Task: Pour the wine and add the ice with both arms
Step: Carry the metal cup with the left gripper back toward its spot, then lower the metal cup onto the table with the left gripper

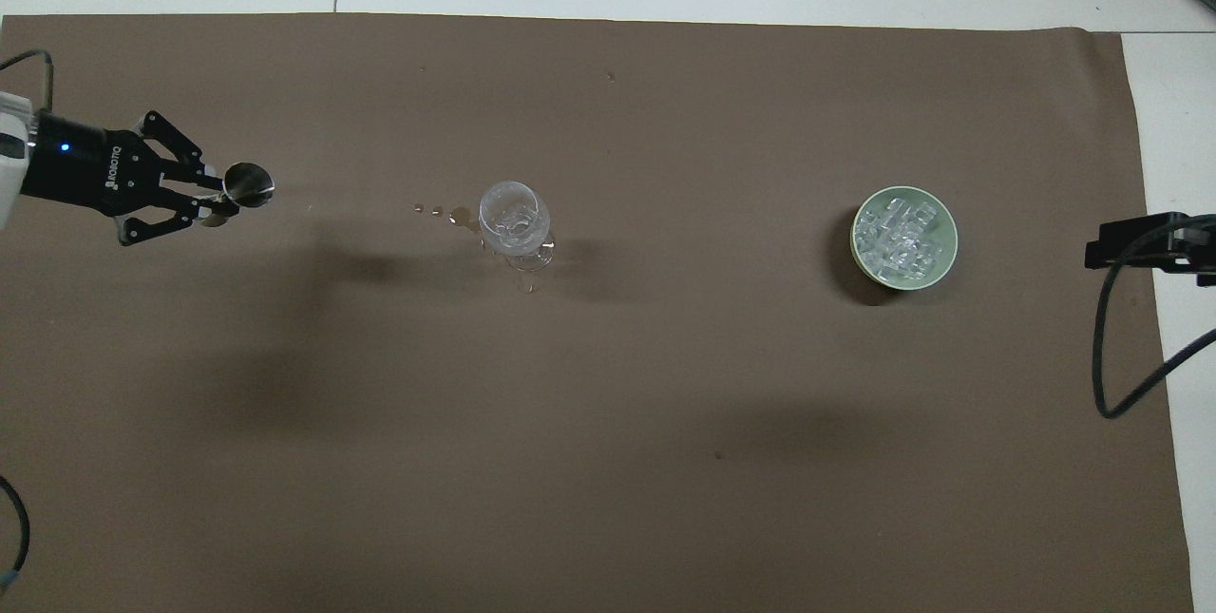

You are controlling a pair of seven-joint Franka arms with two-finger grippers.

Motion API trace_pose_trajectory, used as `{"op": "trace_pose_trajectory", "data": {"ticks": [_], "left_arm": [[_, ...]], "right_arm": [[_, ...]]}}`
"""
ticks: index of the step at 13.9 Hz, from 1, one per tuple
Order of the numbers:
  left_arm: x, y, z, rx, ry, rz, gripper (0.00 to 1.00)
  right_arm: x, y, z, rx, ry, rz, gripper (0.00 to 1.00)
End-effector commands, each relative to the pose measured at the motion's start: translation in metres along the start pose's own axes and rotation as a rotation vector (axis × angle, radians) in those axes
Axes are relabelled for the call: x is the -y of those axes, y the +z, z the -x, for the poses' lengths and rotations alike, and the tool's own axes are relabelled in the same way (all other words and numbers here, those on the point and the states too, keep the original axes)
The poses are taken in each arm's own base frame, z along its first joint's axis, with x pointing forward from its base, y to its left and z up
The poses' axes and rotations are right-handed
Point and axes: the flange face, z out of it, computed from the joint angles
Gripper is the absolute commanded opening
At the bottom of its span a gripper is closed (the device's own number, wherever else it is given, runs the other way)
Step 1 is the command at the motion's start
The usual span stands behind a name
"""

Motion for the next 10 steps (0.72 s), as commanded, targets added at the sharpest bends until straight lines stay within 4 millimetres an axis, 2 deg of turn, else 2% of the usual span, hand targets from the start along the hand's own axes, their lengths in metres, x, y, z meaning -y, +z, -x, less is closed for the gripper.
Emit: {"op": "trace_pose_trajectory", "data": {"ticks": [1,3,5,7,9,10], "left_arm": [[-0.012,-0.004,0.061,-0.2,0.066,0.004,0.0],[-0.025,-0.002,0.11,-0.31,0.053,0.011,0.0],[-0.036,0.011,0.155,-0.425,0.041,0.012,0.0],[-0.051,0.007,0.183,-0.473,0.041,-0.001,0.0],[-0.061,0.006,0.2,-0.523,0.058,0.001,0.0],[-0.068,0.002,0.218,-0.566,0.03,-0.038,0.0]], "right_arm": [[-0.001,0.0,-0.001,-0.003,-0.012,-0.02,1.0],[-0.002,0.001,-0.002,-0.002,-0.01,-0.02,1.0],[-0.001,0.0,-0.001,-0.003,-0.012,-0.02,1.0],[-0.002,0.0,-0.002,-0.003,-0.01,-0.02,1.0],[-0.001,0.001,-0.002,-0.002,-0.012,-0.02,1.0],[-0.001,0.0,-0.001,-0.003,-0.012,-0.02,1.0]]}}
